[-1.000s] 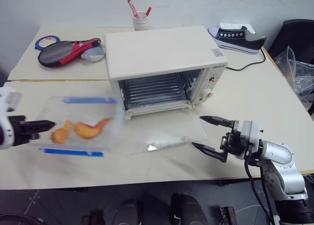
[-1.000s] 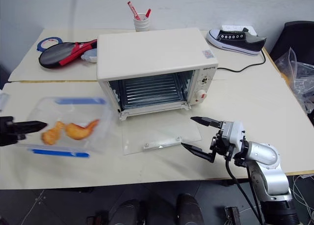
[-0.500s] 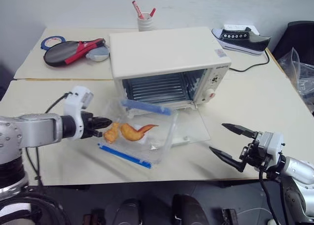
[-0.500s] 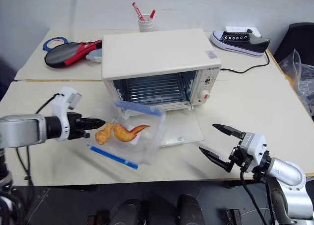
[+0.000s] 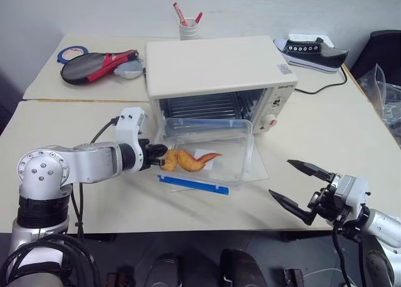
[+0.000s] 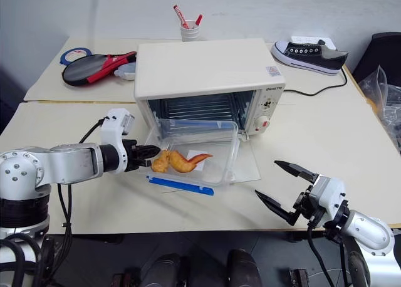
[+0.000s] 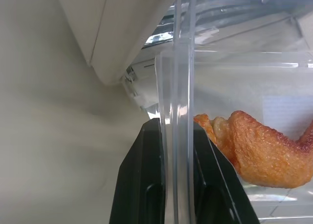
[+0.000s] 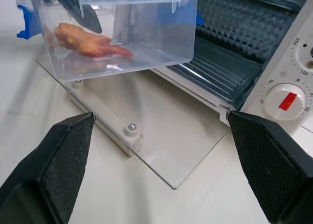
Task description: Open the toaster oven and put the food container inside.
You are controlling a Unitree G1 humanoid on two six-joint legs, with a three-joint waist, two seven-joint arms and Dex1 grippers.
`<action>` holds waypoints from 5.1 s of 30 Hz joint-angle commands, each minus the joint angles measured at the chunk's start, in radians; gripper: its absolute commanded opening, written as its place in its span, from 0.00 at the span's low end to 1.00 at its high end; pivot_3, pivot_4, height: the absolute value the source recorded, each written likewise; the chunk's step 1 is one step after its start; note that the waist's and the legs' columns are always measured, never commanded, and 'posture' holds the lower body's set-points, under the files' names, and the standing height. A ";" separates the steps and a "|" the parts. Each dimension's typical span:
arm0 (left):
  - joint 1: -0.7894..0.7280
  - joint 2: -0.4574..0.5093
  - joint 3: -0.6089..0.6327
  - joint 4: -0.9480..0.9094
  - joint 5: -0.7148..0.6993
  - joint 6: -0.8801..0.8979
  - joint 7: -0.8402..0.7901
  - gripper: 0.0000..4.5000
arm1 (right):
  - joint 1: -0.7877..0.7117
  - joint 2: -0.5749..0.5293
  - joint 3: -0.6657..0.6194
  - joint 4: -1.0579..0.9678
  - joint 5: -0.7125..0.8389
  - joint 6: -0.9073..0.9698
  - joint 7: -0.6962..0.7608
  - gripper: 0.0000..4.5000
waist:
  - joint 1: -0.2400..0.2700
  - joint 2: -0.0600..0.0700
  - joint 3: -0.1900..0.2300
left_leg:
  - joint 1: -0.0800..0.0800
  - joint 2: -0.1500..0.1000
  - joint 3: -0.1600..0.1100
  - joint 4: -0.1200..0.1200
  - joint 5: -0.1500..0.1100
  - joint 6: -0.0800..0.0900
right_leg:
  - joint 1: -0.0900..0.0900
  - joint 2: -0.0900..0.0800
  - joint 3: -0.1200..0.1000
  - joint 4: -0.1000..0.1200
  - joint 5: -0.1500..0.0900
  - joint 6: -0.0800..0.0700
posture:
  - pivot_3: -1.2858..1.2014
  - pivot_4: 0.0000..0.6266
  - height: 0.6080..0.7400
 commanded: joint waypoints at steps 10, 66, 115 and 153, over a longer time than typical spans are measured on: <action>-0.025 0.093 -0.095 -0.032 -0.046 -0.130 -0.054 0.84 | -0.007 -0.002 -0.003 -0.069 0.009 0.018 -0.053 1.00 | 0.003 0.000 0.000 | 0.000 -0.001 0.000 0.000 0.000 0.000 | 0.002 0.000 -0.001 -0.001 0.000 0.000 | 0.52 0.24 1.00; 0.509 -0.073 -0.078 -0.157 1.268 -0.888 -1.667 0.00 | -0.198 -0.084 0.269 -0.222 0.004 0.474 -0.167 0.00 | 0.000 0.006 0.001 | -0.004 0.003 0.005 0.000 -0.005 0.004 | -0.005 0.001 -0.010 -0.004 0.001 -0.002 | 0.52 0.24 1.00; 0.548 -0.001 0.297 -0.151 1.080 -0.786 -1.757 0.14 | -0.516 -0.181 0.145 0.688 -0.129 0.049 0.291 0.00 | -0.029 0.008 0.003 | -0.002 0.003 0.000 0.001 -0.003 0.004 | 0.003 0.000 -0.018 -0.007 0.002 -0.001 | 0.52 0.24 1.00; 0.802 -0.039 0.454 -0.113 1.118 -0.963 -1.824 1.00 | -0.731 0.061 0.054 0.363 0.203 0.495 0.117 0.08 | -0.025 0.017 0.009 | -0.005 0.002 0.002 -0.001 -0.005 0.004 | -0.001 -0.001 -0.018 -0.008 0.001 -0.001 | 0.52 0.24 1.00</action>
